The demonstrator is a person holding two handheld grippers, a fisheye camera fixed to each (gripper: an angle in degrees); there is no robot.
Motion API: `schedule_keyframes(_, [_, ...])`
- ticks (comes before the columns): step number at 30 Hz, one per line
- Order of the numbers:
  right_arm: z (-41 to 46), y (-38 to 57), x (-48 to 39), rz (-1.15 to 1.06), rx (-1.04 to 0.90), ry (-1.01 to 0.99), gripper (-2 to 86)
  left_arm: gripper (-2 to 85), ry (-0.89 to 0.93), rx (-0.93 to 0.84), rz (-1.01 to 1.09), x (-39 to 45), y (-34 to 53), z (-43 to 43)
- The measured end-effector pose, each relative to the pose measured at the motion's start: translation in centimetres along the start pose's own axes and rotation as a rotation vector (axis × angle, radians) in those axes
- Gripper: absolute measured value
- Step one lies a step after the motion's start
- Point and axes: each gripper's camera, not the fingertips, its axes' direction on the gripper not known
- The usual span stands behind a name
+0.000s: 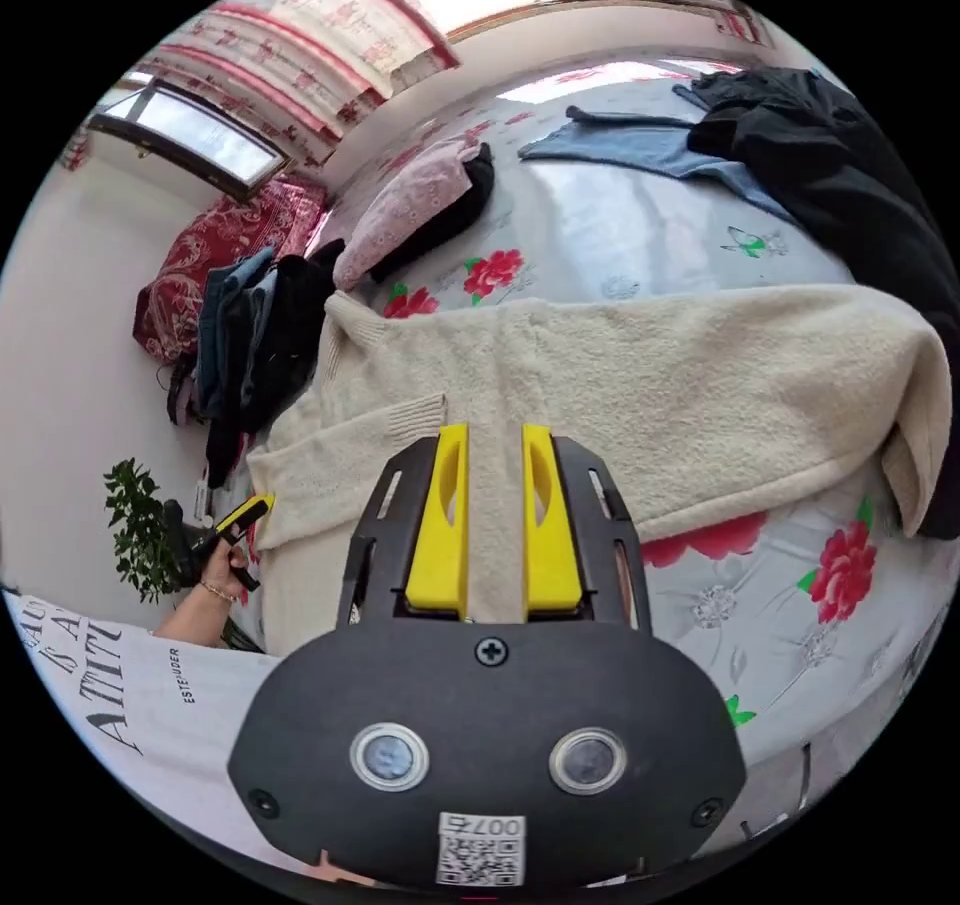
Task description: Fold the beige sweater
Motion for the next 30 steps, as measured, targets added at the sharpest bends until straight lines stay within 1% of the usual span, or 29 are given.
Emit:
schedule_keyframes(2, [-4.6, 1.5, 4.7, 0.171, 0.141, 0.079, 5.1, 7.5, 0.001, -0.013, -0.032, -0.5, -0.1, -0.8])
schedule_keyframes(3, [-5.9, 2.0, 6.0, 0.223, 0.177, 0.113, 5.2, 7.3, 0.004, -0.013, -0.051, -0.8, -0.1, -1.1])
schedule_keyframes(5, [-10.7, 4.7, 10.9, 0.448, 0.326, 0.229, 5.8, 7.0, 0.040, 0.012, -0.147, -2.5, 0.4, -2.6])
schedule_keyframes(6, [-11.7, 5.3, 11.9, 0.489, 0.361, 0.233, 6.0, 6.9, 0.055, 0.021, -0.169, -2.9, 0.7, -3.0])
schedule_keyframes(7, [-12.9, 6.3, 13.5, 0.537, 0.411, 0.212, 6.3, 6.6, 0.092, 0.033, -0.206, -3.5, 1.2, -3.6])
schedule_keyframes(10, [-12.5, 6.3, 16.1, 0.563, 0.392, 0.107, 6.4, 6.2, 0.143, 0.026, -0.276, -4.4, 2.5, -4.5])
schedule_keyframes(13, [-11.0, 5.4, 17.3, 0.611, 0.417, 0.073, 4.6, 5.3, 0.131, 0.007, -0.292, -4.2, 3.7, -5.3])
schedule_keyframes(14, [-10.8, 5.1, 17.8, 0.665, 0.440, 0.046, 3.2, 5.2, 0.134, 0.005, -0.303, -4.0, 4.3, -5.8])
schedule_keyframes(16, [-11.5, 4.5, 16.9, 0.695, 0.513, 0.008, 1.7, 5.1, 0.145, 0.008, -0.317, -3.9, 5.1, -6.6])
schedule_keyframes(18, [-13.0, 2.2, 12.7, 0.545, 0.547, 0.049, 1.0, 5.1, 0.141, 0.024, -0.325, -3.8, 6.0, -7.6])
schedule_keyframes(20, [-13.8, -0.9, 1.6, 0.141, 0.554, 0.252, 0.7, 5.0, 0.137, 0.043, -0.324, -3.6, 7.1, -8.9])
schedule_keyframes(21, [-13.4, -1.2, -1.8, 0.019, 0.547, 0.301, 0.8, 5.1, 0.136, 0.048, -0.324, -3.6, 7.3, -9.2])
schedule_keyframes(23, [-9.4, 0.5, -14.1, -0.413, 0.525, 0.457, 1.2, 5.3, 0.154, 0.068, -0.323, -3.4, 8.0, -9.7])
schedule_keyframes(24, [-7.9, 1.5, -16.7, -0.504, 0.516, 0.465, 1.4, 5.5, 0.161, 0.072, -0.325, -3.4, 8.0, -9.8])
schedule_keyframes(26, [-1.1, 7.1, -25.0, -0.805, 0.433, 0.404, 2.3, 6.2, 0.196, 0.092, -0.330, -3.2, 8.0, -9.6])
schedule_keyframes(27, [0.8, 8.6, -26.4, -0.855, 0.396, 0.370, 2.6, 6.3, 0.206, 0.096, -0.330, -3.1, 7.9, -9.6])
schedule_keyframes(29, [7.8, 14.5, -30.7, -1.037, 0.155, 0.228, 3.5, 7.1, 0.252, 0.112, -0.328, -3.1, 7.4, -9.3])
schedule_keyframes(30, [9.0, 15.8, -31.3, -1.072, 0.106, 0.200, 3.7, 7.2, 0.263, 0.116, -0.325, -3.1, 7.3, -9.3])
